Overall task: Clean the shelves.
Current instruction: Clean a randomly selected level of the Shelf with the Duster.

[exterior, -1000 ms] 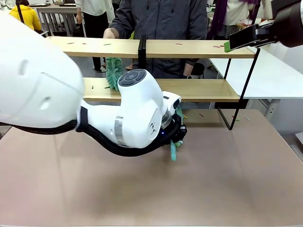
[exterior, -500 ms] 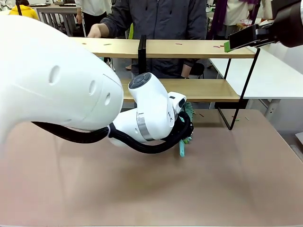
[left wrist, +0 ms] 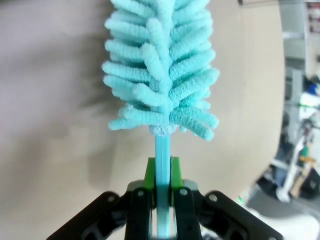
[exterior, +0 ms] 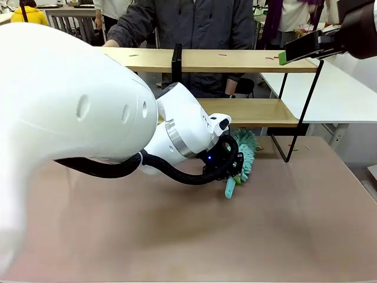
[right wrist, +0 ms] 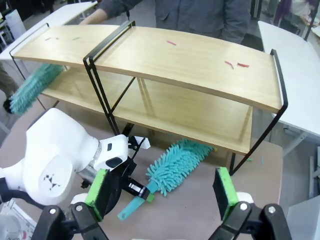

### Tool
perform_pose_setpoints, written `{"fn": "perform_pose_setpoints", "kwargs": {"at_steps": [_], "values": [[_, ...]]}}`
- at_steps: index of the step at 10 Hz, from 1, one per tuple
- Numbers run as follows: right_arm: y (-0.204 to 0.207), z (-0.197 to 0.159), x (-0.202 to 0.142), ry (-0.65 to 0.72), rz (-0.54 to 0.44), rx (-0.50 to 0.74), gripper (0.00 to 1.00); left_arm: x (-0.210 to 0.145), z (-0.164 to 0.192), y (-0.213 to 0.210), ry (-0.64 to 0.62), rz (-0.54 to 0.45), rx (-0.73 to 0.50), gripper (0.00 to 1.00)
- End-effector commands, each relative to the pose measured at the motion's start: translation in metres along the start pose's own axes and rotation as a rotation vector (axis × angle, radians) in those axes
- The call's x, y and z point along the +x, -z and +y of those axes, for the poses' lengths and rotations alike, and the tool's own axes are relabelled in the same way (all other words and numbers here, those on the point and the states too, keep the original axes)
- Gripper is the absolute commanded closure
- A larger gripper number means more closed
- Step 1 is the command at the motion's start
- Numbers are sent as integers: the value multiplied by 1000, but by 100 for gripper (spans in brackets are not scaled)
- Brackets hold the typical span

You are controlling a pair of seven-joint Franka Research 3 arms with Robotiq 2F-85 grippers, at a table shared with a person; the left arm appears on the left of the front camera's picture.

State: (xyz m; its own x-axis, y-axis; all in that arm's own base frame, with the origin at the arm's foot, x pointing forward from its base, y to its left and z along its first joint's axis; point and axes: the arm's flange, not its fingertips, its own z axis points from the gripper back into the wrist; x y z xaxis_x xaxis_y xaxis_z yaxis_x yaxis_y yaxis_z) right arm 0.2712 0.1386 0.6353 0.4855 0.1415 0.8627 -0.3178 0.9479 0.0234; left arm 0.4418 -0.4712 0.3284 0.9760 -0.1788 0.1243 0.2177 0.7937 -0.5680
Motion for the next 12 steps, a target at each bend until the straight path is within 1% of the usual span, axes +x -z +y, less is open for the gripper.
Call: {"fn": "perform_pose_setpoints", "kwargs": {"at_steps": [1,2,3,4,5,6,7,8,11,12], "values": [[0,0,1,2,-2,2,0,4,13,1,83,144,-12,87],[0,0,1,2,-2,2,0,1,16,-11,152,204,-27,87],[0,0,1,2,-2,2,0,-2,18,-20,222,261,2,87],[0,0,1,2,-2,2,0,-6,21,-26,312,350,41,87],[0,0,1,2,-2,2,0,-13,25,-31,431,464,0,87],[0,0,1,2,-2,2,0,-19,24,-35,460,503,-69,87],[0,0,1,2,-2,2,0,-25,22,-41,472,518,-166,87],[0,0,1,2,-2,2,0,-30,19,-49,488,503,-212,87],[0,0,1,2,-2,2,0,-38,20,-68,498,437,-211,87],[0,0,1,2,-2,2,0,-42,21,-81,500,382,-220,87]]}}
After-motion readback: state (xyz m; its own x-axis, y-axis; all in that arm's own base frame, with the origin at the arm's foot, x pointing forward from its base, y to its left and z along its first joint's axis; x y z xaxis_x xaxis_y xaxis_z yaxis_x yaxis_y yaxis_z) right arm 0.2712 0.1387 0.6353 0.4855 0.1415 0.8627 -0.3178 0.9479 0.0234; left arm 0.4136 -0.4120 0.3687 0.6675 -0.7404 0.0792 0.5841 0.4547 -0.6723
